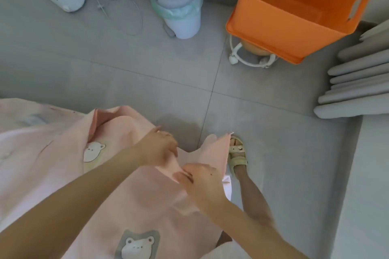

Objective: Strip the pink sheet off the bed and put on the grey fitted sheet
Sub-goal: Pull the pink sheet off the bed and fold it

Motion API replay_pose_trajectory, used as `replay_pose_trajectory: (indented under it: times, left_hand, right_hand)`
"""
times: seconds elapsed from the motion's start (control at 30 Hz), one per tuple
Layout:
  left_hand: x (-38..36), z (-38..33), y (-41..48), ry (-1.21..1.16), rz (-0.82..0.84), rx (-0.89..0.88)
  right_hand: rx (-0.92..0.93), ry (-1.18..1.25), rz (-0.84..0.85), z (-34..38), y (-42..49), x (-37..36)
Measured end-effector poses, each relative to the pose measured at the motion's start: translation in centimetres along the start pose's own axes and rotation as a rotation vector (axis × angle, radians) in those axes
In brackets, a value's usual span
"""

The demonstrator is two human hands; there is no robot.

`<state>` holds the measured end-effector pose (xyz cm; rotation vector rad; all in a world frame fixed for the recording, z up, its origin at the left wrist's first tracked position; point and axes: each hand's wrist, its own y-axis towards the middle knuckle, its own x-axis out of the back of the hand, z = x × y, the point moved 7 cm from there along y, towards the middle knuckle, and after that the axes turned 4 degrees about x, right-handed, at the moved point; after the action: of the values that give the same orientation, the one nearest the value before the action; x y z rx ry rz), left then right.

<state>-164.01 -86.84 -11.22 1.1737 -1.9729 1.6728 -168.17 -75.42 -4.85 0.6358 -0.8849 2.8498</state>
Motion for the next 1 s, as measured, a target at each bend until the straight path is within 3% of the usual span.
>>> replay_pose_trajectory:
  times: [0.1,0.17,0.23,0.33,0.4,0.5,0.57,0.7,0.77,0.87,1.0]
  left_hand:
    - [-2.7,2.1,1.0,0.015,0.28,0.186]
    - [-2.8,3.8,1.3,-0.036,0.268,0.249]
    - [-1.8,5.2,1.9,-0.098,0.101,0.239]
    - [1.1,5.3,3.0,-0.138,-0.314,0.085]
    - [2.2,5.2,4.1,-0.194,-0.388,0.084]
    - [2.9,5.8,5.4,-0.24,-0.339,0.195]
    - [3.1,6.3,6.3,-0.15,-0.302,0.196]
    - [2.9,7.6,7.7,0.045,-0.244,0.114]
    - [2.1,9.5,7.9,0.083,-0.17,0.157]
    - [0.6,13.2,7.7,0.147,-0.069,0.337]
    - [0.1,17.6,6.7,0.056,-0.01,0.547]
  right_hand:
    - [-0.022,0.038,0.106,-3.0,0.6,0.6]
    - [-0.059,-0.04,0.207,-5.9,1.1,1.4]
    - [-0.084,-0.119,0.324,-8.6,1.9,2.2]
    - [-0.128,-0.154,0.429,-12.3,3.7,3.1]
    - [-0.181,-0.074,0.479,-14.7,4.6,3.7]
    - [-0.245,0.15,0.488,-17.3,5.4,5.5]
    - [-0.271,0.264,0.403,-18.8,6.0,7.4]
    - [-0.26,0.213,0.1,-20.4,6.8,11.0]
    - [-0.233,0.175,0.045,-20.5,6.7,11.4]
    - [-0.235,0.158,0.074,-21.6,6.3,10.9]
    - [-0.317,-0.053,0.261,-24.7,5.5,9.5]
